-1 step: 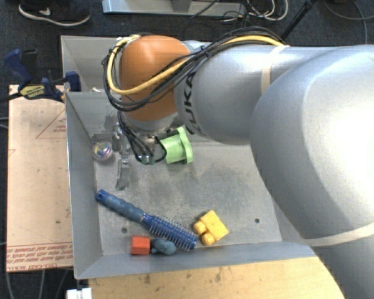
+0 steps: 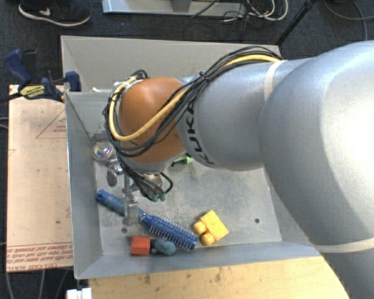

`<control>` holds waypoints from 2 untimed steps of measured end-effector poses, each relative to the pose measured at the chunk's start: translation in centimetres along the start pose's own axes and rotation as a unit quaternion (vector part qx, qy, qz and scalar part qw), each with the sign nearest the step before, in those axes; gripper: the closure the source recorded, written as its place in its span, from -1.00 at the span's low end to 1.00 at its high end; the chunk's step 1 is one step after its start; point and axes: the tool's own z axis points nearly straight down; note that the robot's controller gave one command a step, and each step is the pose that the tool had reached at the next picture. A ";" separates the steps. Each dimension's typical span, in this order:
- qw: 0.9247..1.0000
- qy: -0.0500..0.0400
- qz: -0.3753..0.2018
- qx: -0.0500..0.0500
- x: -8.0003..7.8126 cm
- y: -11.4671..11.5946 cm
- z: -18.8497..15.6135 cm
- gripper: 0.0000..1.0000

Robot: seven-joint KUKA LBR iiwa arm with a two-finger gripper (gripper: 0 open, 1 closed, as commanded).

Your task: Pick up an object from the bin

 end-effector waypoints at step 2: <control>0.994 -0.001 -0.113 0.000 -1.0 -5.4 5.0 1.00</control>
Offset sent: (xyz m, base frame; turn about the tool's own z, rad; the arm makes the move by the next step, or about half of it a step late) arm 0.0227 -0.0506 -0.0498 -0.2299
